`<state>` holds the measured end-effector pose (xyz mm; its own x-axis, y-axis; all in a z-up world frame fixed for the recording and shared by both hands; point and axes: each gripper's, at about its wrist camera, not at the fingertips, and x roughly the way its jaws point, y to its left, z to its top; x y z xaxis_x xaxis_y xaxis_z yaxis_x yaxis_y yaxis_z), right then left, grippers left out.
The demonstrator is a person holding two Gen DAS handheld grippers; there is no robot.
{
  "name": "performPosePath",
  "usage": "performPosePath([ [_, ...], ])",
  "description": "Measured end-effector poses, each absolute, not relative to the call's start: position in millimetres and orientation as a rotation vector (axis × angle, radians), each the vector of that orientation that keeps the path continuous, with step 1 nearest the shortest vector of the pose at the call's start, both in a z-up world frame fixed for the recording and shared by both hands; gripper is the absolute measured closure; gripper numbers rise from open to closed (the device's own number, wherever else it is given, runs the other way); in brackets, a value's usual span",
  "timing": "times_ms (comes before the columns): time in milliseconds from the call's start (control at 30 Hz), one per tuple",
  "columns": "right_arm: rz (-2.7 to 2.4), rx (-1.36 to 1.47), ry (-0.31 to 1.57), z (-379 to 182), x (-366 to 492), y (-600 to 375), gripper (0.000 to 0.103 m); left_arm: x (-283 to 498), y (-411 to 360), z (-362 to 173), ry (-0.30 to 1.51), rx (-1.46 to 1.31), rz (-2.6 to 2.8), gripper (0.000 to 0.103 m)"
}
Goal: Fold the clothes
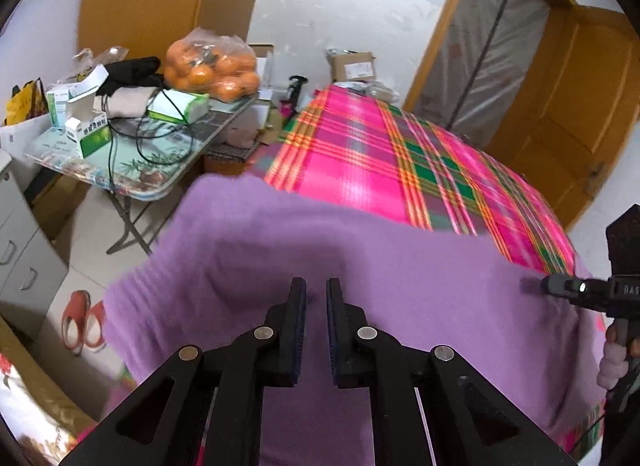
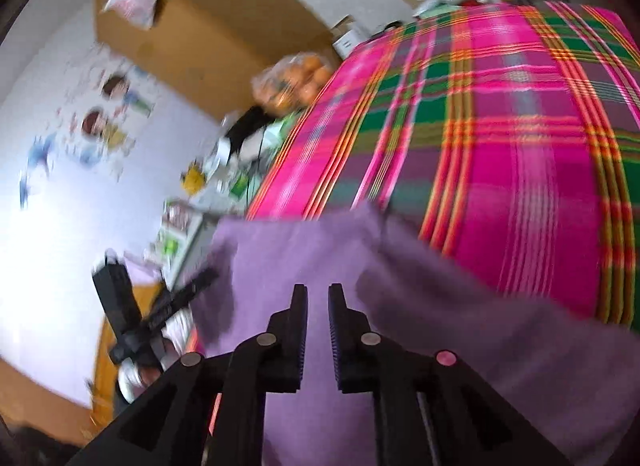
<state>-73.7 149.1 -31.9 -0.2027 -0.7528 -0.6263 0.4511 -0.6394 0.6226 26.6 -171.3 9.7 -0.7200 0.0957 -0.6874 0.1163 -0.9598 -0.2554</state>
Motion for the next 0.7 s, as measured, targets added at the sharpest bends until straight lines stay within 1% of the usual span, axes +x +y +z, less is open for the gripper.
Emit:
performPosePath([
  [100,-1.923,1.266,-0.268,-42.0,-48.0,142.8,0.089,37.5,-167.1,-3.0,0.424,1.211,-2.846,0.092],
  [167,-1.922,1.286,-0.214,-49.5,-33.5,144.7,0.087,47.0,-167.6,-3.5,0.432,1.193,-2.842,0.092],
  [300,-1.941,1.268,-0.122,-49.9,-11.3,147.0,0.086,66.0,-164.4,-4.4,0.454,1.190,-2.827,0.092],
  [333,-1.946,1.256,-0.104,-49.1,-6.2,147.0,0.084,72.0,-159.5,-4.7,0.436,1.189,-2.833,0.092],
  [467,-1.947,1.211,-0.030,-47.0,14.6,141.9,0.071,87.2,-141.2,-4.9,0.350,1.205,-2.865,0.092],
  [533,-1.952,1.181,0.028,-46.4,27.5,142.6,0.067,93.1,-139.0,-4.7,0.325,1.210,-2.872,0.092],
  [600,-1.955,1.153,0.103,-44.6,38.0,137.1,0.067,98.9,-137.6,-4.4,0.301,1.215,-2.877,0.092],
  [700,-1.943,1.115,0.161,-41.0,50.6,134.8,0.067,104.5,-152.0,-2.7,0.339,1.180,-2.827,0.092],
])
